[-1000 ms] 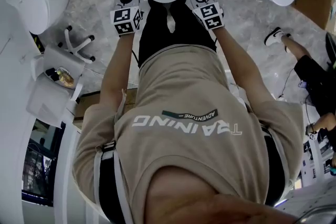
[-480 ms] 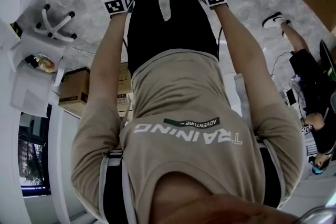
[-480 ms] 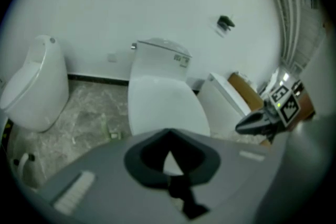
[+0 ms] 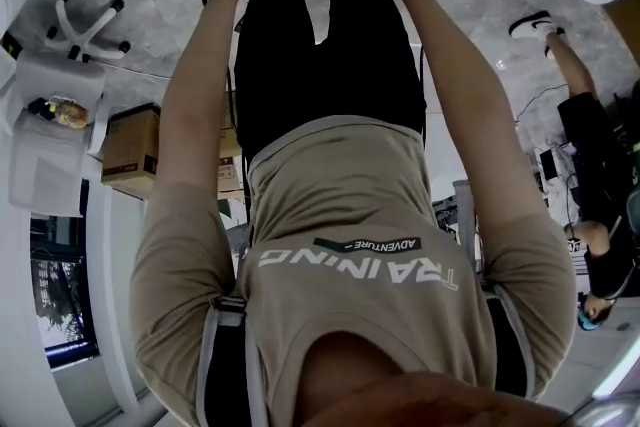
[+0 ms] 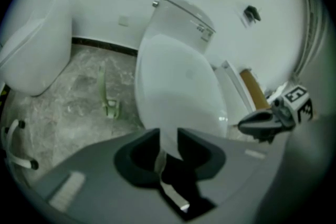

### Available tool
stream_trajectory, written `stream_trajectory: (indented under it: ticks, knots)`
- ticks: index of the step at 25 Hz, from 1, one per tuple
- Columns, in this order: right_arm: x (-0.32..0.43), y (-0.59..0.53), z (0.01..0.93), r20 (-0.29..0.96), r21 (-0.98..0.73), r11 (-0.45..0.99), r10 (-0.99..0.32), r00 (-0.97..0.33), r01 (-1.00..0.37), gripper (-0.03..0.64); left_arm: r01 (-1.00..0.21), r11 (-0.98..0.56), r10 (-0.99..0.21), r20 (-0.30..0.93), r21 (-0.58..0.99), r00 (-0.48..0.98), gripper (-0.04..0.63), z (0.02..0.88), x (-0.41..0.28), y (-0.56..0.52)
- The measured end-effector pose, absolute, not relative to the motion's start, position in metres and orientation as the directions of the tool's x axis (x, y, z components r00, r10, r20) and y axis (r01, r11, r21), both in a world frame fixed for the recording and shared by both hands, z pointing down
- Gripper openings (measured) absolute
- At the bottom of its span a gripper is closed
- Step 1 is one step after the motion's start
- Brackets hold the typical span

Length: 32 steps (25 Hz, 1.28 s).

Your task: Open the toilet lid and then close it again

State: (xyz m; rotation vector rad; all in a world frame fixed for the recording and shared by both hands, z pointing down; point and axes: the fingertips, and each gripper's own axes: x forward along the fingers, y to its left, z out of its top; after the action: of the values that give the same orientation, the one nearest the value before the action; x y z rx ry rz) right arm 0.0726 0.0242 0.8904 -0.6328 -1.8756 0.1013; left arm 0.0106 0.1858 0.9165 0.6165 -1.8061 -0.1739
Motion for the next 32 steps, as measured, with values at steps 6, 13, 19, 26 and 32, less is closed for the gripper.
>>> stream_trajectory:
  ticks: [6,13,19,26,32]
  knots:
    - [0.073,0.035,0.909,0.843,-0.356,0.848,0.473,-0.256,0.392,0.009,-0.339,0.827,-0.507,0.856,0.449,-0.101,0.120,0.953,0.022,0.190]
    - [0.083,0.027,0.904,0.852,-0.354,0.853,0.463,-0.243,0.383,0.009,-0.214,0.775,-0.621,0.779,0.594,-0.089,0.121,0.950,0.019,0.182]
    - [0.082,0.027,0.906,0.847,-0.355,0.853,0.467,-0.253,0.384,0.009,-0.145,0.685,-0.726,0.685,0.714,-0.062,0.144,0.951,0.014,0.179]
    - [0.085,0.026,0.906,0.841,-0.384,0.855,0.480,-0.249,0.349,0.009,-0.188,0.714,-0.690,0.724,0.674,-0.025,0.152,0.951,0.012,0.174]
    - [0.081,0.029,0.906,0.838,-0.403,0.836,0.501,-0.219,0.372,0.009,-0.141,0.710,-0.698,0.716,0.690,-0.015,0.128,0.948,0.010,0.173]
